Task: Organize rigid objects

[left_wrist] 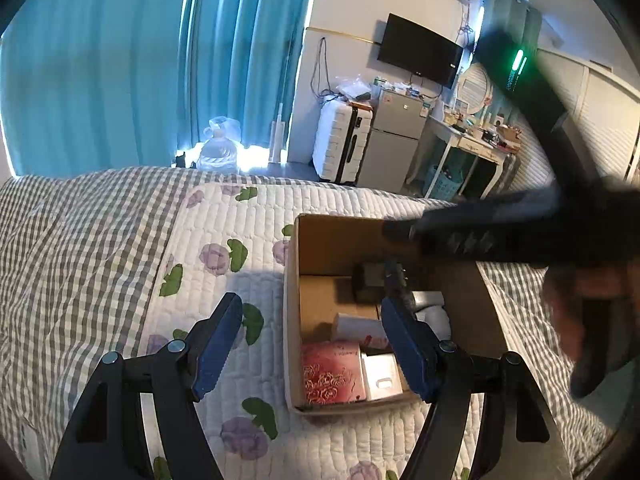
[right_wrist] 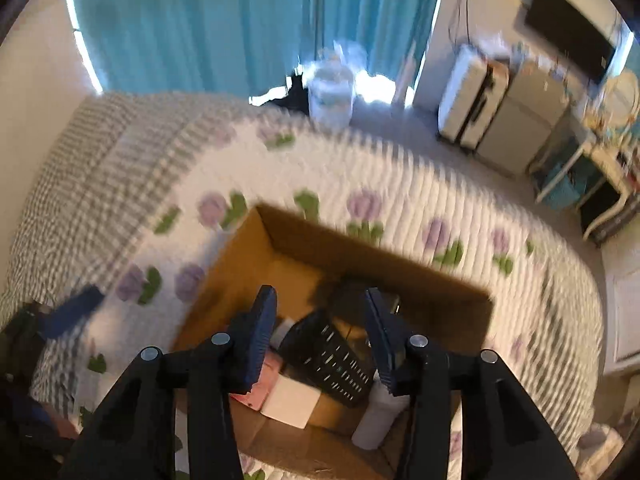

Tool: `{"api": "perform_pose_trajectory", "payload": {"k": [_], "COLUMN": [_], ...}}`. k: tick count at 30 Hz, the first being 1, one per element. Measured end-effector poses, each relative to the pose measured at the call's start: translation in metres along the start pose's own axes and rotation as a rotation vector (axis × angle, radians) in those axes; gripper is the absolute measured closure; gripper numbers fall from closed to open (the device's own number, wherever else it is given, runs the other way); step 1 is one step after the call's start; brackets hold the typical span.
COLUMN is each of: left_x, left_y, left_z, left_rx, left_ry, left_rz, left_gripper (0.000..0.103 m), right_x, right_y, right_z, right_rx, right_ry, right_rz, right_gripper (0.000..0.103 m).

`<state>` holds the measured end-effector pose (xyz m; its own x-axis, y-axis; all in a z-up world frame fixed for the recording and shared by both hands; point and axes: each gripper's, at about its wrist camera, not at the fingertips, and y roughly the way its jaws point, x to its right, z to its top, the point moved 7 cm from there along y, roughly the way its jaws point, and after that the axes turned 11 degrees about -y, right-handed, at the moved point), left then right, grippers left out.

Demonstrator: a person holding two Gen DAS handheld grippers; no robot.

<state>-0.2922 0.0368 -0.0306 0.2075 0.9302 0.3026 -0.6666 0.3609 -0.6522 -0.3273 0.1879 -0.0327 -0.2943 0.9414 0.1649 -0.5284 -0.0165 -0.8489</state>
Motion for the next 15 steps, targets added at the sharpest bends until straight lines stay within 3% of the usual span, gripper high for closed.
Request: {"api": "perform_pose_trajectory", "payload": {"k": [4, 8, 15], "left_x": [0.006, 0.014, 0.029], "left_y": [-0.012, -0.042, -0.133], "left_z": [-0.008, -0.008, 0.011], "left_rx": [-0.017, 0.03, 0.287], "left_ry": [0.022, 0.053, 0.095], "left_rz": [-0.014, -0.011, 0.008], "left_gripper": [0.028, 0.028, 0.024], "right_x": [-0.013, -0.021, -0.032], "right_y": [-0.04, -0.083, -0.177], "right_z": [0.006, -0.009, -0.06], "right_rx": [0.084, 0.185, 0.418], "right_ry": [-0.026, -0.01, 0.059], "right_rz": [-0.041, -0.102, -0.252], "right_gripper": [0.056, 0.056, 0.056]}}
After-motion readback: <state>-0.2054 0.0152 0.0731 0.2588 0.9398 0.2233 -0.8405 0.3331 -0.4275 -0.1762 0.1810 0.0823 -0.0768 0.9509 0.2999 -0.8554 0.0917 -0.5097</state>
